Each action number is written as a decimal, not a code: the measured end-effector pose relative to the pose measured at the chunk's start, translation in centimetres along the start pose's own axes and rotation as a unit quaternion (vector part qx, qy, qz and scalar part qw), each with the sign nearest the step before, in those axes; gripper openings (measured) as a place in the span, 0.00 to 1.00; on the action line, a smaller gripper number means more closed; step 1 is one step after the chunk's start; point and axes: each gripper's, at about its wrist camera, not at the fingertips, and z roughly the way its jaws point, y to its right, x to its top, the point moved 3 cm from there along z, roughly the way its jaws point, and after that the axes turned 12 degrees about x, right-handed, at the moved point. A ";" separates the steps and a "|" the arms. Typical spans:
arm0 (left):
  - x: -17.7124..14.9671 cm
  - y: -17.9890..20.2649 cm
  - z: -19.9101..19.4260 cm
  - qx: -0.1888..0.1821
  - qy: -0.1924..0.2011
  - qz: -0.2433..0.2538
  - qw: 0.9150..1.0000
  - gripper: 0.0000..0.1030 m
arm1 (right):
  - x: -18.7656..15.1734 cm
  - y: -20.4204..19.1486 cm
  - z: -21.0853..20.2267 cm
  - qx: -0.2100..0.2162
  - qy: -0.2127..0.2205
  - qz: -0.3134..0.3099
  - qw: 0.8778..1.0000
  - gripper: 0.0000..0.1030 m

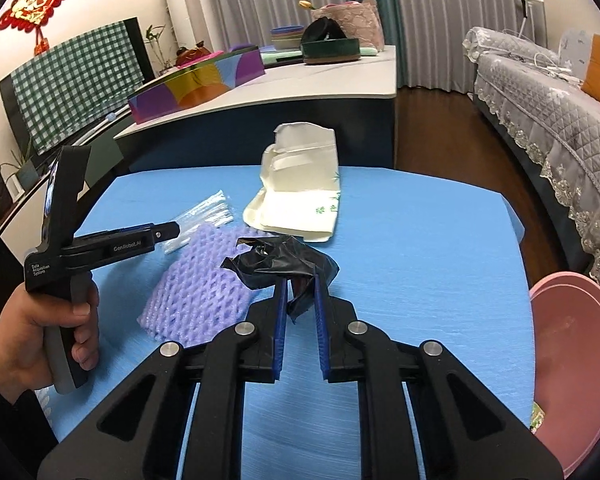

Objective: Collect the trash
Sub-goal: 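Grasp the black cloth with the right gripper while the left gripper grasps the clear plastic tubes, then lift and carry the black cloth and clear tubes with both grippers toward the pink bin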

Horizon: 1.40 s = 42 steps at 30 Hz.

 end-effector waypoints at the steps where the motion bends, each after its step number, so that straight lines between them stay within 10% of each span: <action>1: -0.1 0.1 0.0 0.000 0.000 0.003 1.000 0.42 | 0.0 0.1 0.0 -0.001 0.001 0.003 1.000 0.14; 12: 0.1 -0.8 0.4 0.003 -0.001 -0.016 1.000 0.46 | -0.3 0.1 -1.1 -0.009 0.008 0.003 1.000 0.14; 18: 0.4 0.4 -0.6 -0.023 0.016 -0.002 1.000 0.04 | -0.4 0.9 -1.6 -0.019 0.010 0.012 1.000 0.14; 42: 0.2 2.3 -11.0 -0.051 0.111 0.033 0.992 0.03 | -0.3 0.6 -8.1 -0.070 0.070 0.017 0.995 0.14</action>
